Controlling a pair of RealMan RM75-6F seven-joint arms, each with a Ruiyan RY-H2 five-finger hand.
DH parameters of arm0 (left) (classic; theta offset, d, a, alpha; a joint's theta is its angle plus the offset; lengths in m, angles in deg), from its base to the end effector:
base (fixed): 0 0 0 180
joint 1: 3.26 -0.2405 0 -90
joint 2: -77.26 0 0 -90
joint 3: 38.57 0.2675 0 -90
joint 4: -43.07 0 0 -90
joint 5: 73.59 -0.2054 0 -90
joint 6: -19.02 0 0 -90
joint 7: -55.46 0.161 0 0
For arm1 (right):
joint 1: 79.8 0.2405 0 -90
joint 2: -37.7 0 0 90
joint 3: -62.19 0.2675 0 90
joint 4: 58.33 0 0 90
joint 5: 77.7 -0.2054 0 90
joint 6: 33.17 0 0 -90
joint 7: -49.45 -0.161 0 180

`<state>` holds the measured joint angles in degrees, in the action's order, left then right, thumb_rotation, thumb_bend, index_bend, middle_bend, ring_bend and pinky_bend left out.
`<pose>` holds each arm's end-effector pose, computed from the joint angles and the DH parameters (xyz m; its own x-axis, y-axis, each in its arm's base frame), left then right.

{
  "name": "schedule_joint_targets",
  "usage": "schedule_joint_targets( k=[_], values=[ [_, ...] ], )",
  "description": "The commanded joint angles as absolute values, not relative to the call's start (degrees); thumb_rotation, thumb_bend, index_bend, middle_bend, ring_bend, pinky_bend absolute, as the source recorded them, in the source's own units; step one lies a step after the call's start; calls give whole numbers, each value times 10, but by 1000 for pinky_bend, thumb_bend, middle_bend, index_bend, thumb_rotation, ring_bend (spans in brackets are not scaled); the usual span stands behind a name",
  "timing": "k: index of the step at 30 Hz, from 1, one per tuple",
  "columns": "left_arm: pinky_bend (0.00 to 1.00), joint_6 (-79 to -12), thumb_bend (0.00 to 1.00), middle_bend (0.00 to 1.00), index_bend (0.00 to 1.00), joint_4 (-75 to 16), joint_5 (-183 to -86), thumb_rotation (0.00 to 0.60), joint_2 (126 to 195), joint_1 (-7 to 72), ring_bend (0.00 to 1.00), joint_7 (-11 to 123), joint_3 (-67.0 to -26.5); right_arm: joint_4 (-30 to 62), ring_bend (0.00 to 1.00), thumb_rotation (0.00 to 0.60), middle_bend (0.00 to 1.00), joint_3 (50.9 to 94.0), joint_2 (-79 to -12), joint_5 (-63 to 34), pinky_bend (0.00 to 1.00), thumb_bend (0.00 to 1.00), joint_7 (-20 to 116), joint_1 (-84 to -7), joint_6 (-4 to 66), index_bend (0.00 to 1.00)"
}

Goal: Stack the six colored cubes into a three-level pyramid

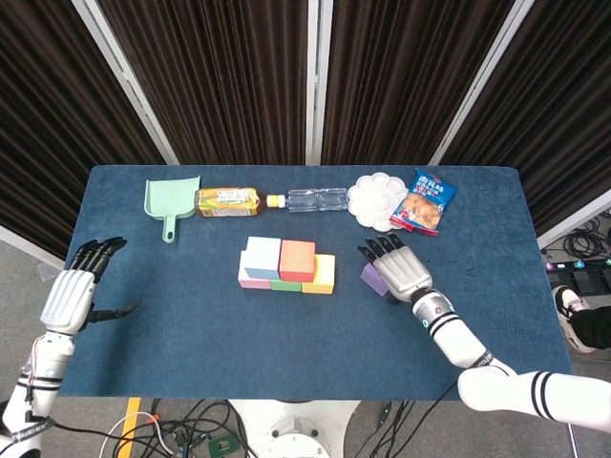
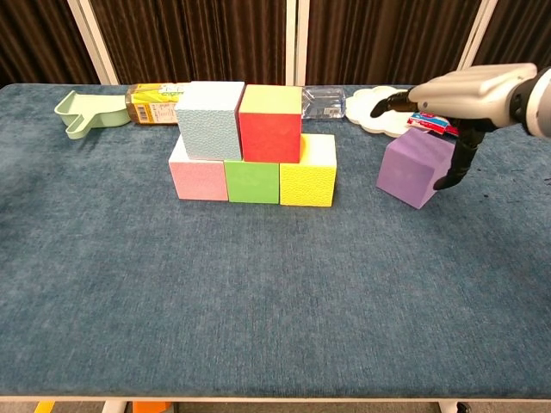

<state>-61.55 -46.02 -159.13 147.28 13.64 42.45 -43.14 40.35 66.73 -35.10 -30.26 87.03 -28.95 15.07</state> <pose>-0.2750 0.2678 0.1323 0.1376 0.0254 0.9902 0.9721 -0.1953 -0.1301 -0.1517 -0.3663 0.0301 0.7071 -0.3216 0.6298 -0.6999 -0.4456 0.5582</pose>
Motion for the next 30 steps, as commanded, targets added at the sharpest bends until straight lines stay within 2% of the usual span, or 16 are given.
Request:
schedule_joint_targets(
  k=[1, 7, 14, 18, 22, 27, 30],
  values=[
    [82, -615, 93, 87, 125, -462, -1591, 600, 1472, 136, 113, 426, -433, 399, 0, 600, 14, 663, -336, -275, 0, 12, 851, -288, 137, 0],
    [82, -613, 93, 87, 126, -472, -1589, 600, 1468, 136, 113, 435, -435, 344, 0, 600, 47, 644, -325, -199, 0, 0, 843, -273, 97, 0],
    [81, -610, 93, 87, 125, -483, -1585, 600, 1466, 135, 113, 444, -438, 277, 0, 600, 91, 625, -354, -124, 0, 0, 824, -261, 68, 22],
    [81, -609, 93, 87, 125, -487, -1583, 600, 1463, 134, 113, 445, -439, 240, 0, 600, 116, 620, -377, -86, 0, 44, 798, -266, 71, 128],
    [81, -609, 93, 87, 125, -489, -1583, 600, 1461, 133, 113, 445, -441, 234, 0, 600, 200, 628, -378, -59, 0, 111, 765, -275, 95, 394],
    [81, -614, 93, 87, 125, -491, -1588, 600, 1460, 130, 113, 444, -441, 313, 4, 600, 303, 669, -310, -64, 0, 122, 734, -280, 134, 419],
    [82, -617, 93, 87, 125, -493, -1592, 600, 1459, 128, 113, 446, -439, 371, 46, 600, 375, 698, -258, -91, 0, 122, 731, -273, 135, 419]
  ],
)
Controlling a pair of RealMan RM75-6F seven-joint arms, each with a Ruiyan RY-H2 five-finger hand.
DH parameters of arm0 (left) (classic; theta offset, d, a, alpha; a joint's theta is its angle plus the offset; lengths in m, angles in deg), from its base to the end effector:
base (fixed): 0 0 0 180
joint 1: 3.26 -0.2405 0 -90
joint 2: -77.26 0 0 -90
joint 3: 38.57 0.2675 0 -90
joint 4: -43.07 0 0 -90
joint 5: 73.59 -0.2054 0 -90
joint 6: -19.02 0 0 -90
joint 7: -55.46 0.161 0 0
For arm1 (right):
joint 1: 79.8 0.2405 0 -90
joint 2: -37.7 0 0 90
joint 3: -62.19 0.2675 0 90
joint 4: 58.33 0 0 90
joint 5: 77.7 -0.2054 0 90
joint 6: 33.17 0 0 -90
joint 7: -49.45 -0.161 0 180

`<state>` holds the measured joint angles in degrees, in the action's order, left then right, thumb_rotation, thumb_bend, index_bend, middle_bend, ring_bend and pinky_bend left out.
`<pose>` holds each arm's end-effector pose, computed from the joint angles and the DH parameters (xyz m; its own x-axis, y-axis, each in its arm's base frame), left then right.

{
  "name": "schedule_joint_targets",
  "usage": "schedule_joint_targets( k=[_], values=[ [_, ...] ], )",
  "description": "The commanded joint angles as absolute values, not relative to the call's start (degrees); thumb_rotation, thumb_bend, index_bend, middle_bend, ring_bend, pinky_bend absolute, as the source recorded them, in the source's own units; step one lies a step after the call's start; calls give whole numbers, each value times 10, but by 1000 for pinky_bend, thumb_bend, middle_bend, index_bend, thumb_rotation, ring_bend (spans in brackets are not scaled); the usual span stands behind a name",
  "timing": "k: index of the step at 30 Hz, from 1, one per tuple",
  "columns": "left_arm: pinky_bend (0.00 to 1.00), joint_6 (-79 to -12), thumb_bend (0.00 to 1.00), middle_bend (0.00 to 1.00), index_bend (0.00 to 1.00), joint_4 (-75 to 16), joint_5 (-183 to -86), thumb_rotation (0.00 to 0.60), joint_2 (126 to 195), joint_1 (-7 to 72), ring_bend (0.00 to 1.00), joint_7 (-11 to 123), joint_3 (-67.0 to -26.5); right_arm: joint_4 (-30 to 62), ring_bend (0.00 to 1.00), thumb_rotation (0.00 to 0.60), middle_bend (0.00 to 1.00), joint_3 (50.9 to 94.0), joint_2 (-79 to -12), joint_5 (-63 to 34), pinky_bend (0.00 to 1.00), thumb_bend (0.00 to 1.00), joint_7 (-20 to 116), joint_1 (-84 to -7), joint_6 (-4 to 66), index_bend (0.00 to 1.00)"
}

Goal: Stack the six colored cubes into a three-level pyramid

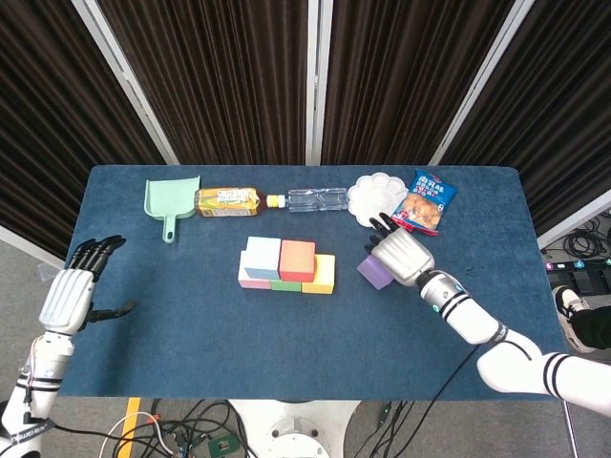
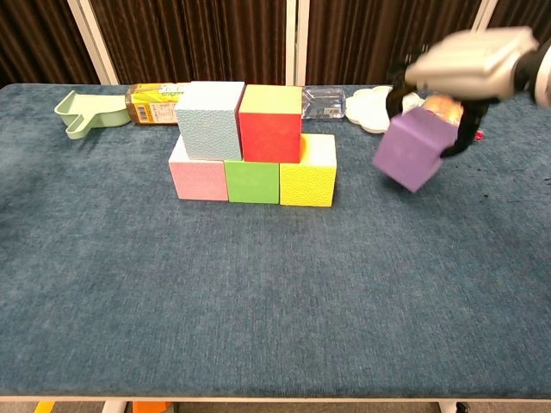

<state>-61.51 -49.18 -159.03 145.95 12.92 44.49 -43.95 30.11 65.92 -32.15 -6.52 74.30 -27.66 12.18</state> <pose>-0.2680 0.2645 0.1374 0.1385 0.0173 0.9902 0.9726 -0.1910 -0.1327 -0.1442 -0.3954 0.0576 0.8154 -0.0850 0.5726 -0.5036 -0.5920 0.6293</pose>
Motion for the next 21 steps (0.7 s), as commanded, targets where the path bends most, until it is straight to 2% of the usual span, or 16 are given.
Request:
schedule_joint_targets(
  k=[1, 4, 8, 14, 21],
  values=[
    [82, -617, 93, 87, 125, -494, -1593, 600, 1459, 127, 113, 446, -438, 386, 60, 600, 397, 706, -245, -101, 0, 123, 733, -269, 133, 419],
    [81, -619, 93, 87, 125, -496, -1594, 600, 1457, 126, 113, 447, -438, 429, 86, 600, 435, 733, -210, -144, 0, 123, 747, -251, 123, 411],
    [82, -617, 93, 87, 126, -501, -1594, 600, 1454, 126, 113, 453, -438, 468, 87, 600, 435, 757, -195, -208, 0, 122, 776, -216, 112, 389],
    [81, -612, 93, 87, 125, -508, -1593, 600, 1451, 127, 113, 466, -438, 492, 86, 600, 424, 767, -226, -306, 0, 123, 838, -144, 106, 368],
    [81, -606, 93, 87, 125, -511, -1590, 600, 1447, 126, 113, 469, -436, 494, 86, 600, 414, 765, -267, -406, 0, 122, 909, -64, 133, 350]
  ],
)
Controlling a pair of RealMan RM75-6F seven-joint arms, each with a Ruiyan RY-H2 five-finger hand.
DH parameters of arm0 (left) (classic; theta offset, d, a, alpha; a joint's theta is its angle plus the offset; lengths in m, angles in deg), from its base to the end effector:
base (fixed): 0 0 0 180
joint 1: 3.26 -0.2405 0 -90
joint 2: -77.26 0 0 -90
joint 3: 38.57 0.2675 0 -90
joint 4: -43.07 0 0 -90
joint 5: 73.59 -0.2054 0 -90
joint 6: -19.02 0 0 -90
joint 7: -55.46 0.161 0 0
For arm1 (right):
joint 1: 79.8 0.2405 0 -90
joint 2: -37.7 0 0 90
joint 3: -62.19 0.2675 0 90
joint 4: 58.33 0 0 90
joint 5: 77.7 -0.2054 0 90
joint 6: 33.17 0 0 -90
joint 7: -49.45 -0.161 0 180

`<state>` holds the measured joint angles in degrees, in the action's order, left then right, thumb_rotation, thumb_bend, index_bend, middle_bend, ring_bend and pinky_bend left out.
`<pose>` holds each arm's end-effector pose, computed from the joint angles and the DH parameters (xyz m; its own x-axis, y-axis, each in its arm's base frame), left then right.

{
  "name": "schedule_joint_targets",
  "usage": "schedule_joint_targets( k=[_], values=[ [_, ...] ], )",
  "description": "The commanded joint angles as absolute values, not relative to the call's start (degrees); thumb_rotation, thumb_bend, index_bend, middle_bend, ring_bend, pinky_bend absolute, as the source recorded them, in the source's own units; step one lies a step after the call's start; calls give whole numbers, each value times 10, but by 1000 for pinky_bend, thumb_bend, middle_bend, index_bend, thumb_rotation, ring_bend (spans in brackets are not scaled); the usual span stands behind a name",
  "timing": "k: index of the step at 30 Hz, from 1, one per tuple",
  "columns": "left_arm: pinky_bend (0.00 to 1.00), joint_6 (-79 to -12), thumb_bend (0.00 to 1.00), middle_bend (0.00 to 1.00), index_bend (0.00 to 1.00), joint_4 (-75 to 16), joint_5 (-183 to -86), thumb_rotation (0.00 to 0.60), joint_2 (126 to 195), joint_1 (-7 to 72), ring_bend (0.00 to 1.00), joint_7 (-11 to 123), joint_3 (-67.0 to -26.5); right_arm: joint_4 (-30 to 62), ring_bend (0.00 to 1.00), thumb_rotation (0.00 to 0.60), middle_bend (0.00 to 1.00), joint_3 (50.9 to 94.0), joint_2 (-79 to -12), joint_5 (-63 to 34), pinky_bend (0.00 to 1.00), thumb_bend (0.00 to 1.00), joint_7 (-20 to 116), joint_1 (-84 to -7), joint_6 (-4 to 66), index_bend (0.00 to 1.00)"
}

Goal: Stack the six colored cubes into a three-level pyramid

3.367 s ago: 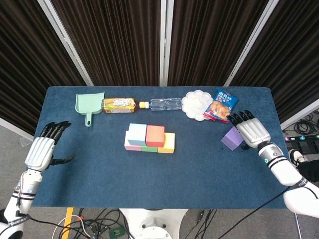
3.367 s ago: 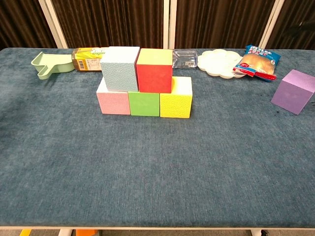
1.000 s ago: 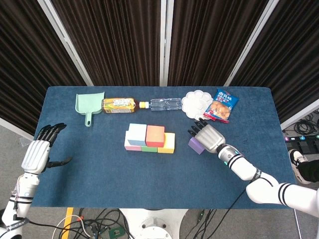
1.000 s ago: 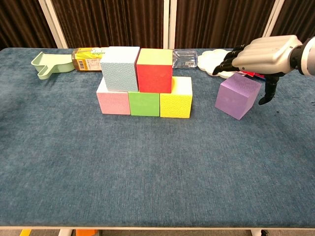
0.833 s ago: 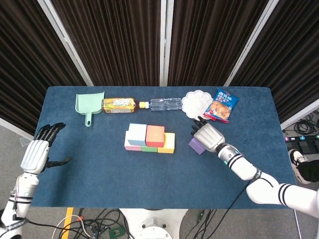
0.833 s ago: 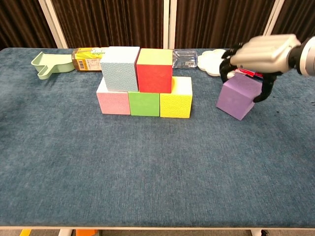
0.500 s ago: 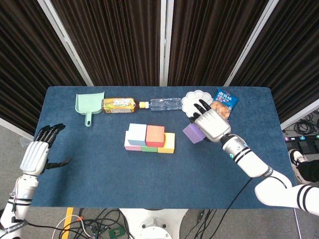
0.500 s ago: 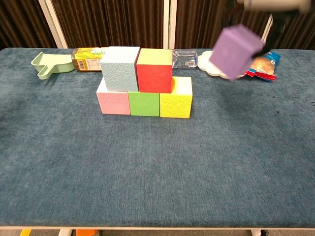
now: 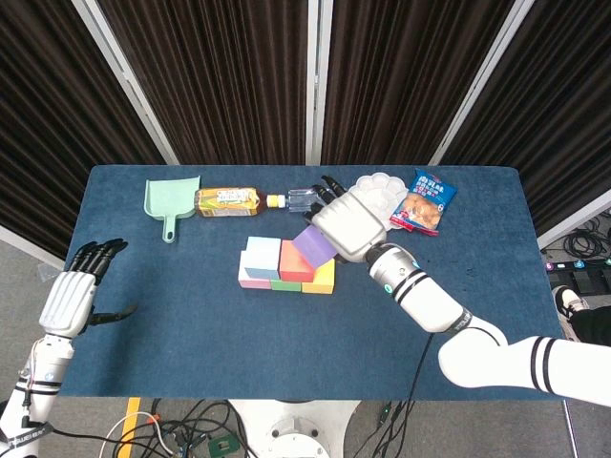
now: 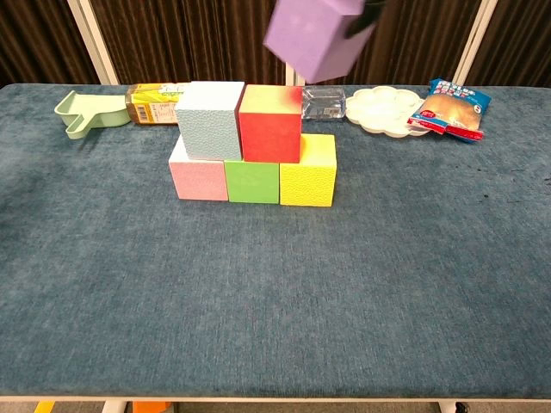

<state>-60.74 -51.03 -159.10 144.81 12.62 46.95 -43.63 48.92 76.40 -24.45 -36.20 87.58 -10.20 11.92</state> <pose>-0.2658 0.2607 0.1382 0.1729 0.0324 0.9844 0.9684 -0.1879 -0.1639 0.0171 -0.3966 0.0929 0.6965 -0.0633 0.7147 -0.5863 -0.6244 0.5161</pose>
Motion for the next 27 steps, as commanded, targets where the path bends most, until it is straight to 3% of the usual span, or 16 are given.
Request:
schedule_joint_targets(
  k=[1, 12, 18, 21, 24, 27],
  values=[
    [82, -606, 93, 87, 125, -511, -1591, 600, 1447, 126, 113, 469, -436, 495, 85, 600, 411, 764, -272, -418, 0, 122, 916, -54, 136, 347],
    [82, -601, 93, 87, 125, -504, -1592, 600, 1448, 127, 113, 458, -436, 486, 62, 600, 375, 732, -326, -541, 0, 122, 1005, 43, 175, 298],
    [81, -603, 93, 87, 125, -494, -1589, 600, 1454, 125, 113, 455, -436, 471, 25, 600, 337, 719, -351, -559, 0, 122, 1018, 62, 195, 249],
    [82, -603, 93, 87, 126, -490, -1590, 600, 1456, 125, 113, 453, -436, 469, 2, 600, 282, 716, -357, -568, 0, 112, 1016, 66, 196, 138],
    [82, -603, 93, 87, 125, -489, -1589, 600, 1456, 125, 113, 453, -437, 470, 0, 600, 162, 716, -357, -568, 0, 75, 1007, 66, 197, 15],
    [82, -604, 92, 87, 125, -490, -1589, 600, 1456, 125, 113, 454, -438, 475, 0, 600, 83, 720, -350, -557, 0, 52, 984, 57, 194, 0]
  ],
)
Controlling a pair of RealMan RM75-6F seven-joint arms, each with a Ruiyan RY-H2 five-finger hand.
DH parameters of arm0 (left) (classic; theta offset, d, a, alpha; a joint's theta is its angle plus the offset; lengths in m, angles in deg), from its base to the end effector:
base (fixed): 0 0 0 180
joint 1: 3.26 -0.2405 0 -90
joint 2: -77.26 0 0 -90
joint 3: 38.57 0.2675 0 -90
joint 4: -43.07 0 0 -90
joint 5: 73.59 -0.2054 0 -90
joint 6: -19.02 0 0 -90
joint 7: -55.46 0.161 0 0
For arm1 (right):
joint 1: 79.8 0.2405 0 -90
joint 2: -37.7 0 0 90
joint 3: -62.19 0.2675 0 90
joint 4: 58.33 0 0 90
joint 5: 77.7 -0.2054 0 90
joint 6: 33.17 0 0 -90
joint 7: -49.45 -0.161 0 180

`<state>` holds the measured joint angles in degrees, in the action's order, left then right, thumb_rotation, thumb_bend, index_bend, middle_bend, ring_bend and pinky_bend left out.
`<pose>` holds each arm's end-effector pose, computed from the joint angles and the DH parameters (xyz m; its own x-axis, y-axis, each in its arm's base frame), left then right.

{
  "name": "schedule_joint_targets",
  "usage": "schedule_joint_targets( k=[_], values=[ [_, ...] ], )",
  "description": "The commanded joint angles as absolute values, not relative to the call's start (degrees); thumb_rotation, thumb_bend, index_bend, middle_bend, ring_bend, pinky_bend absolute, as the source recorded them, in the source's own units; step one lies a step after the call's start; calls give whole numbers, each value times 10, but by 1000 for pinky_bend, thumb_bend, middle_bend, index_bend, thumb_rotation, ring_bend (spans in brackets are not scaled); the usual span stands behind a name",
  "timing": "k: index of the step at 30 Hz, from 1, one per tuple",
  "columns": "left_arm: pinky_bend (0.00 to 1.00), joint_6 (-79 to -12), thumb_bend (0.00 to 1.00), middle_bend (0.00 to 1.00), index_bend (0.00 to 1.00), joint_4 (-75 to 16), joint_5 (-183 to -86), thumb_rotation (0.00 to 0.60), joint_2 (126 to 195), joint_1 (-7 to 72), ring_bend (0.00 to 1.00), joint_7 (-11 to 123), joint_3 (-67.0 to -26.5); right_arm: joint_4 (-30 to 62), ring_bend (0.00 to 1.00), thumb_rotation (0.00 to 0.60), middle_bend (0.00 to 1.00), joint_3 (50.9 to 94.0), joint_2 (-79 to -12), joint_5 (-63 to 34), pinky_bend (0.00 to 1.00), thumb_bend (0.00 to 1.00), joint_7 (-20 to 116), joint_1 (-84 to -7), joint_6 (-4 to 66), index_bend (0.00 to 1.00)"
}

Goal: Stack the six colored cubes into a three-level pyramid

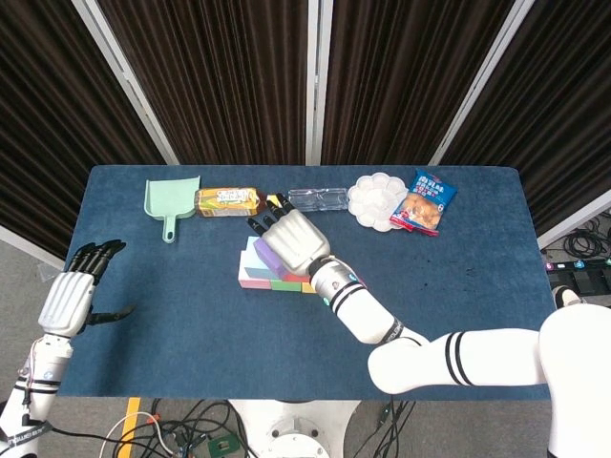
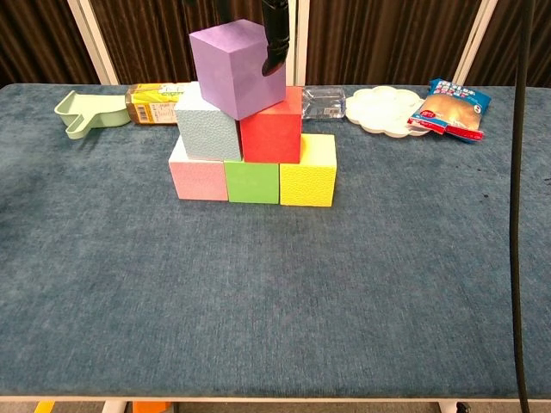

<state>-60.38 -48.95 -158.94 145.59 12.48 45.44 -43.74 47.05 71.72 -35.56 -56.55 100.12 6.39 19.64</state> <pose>-0.2732 0.2622 0.1364 0.1682 0.0349 0.9851 0.9711 -0.1773 -0.1595 0.0738 -0.3852 0.0294 0.7671 -0.0782 0.6367 -0.5293 -0.6380 0.5593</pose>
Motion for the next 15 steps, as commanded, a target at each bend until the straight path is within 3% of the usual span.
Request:
schedule_joint_targets(
  k=[1, 5, 15],
  values=[
    [82, -604, 92, 87, 125, -491, -1589, 600, 1455, 125, 113, 455, -438, 477, 0, 600, 63, 722, -347, -552, 0, 49, 976, 53, 192, 0],
    [81, -604, 93, 87, 125, -495, -1590, 600, 1453, 125, 113, 457, -438, 484, 0, 600, 39, 729, -326, -512, 0, 48, 921, 25, 174, 0],
    [81, -599, 93, 87, 125, -506, -1582, 600, 1449, 124, 113, 462, -440, 393, 0, 600, 92, 793, -315, -308, 0, 49, 615, -101, 24, 0]
  ],
)
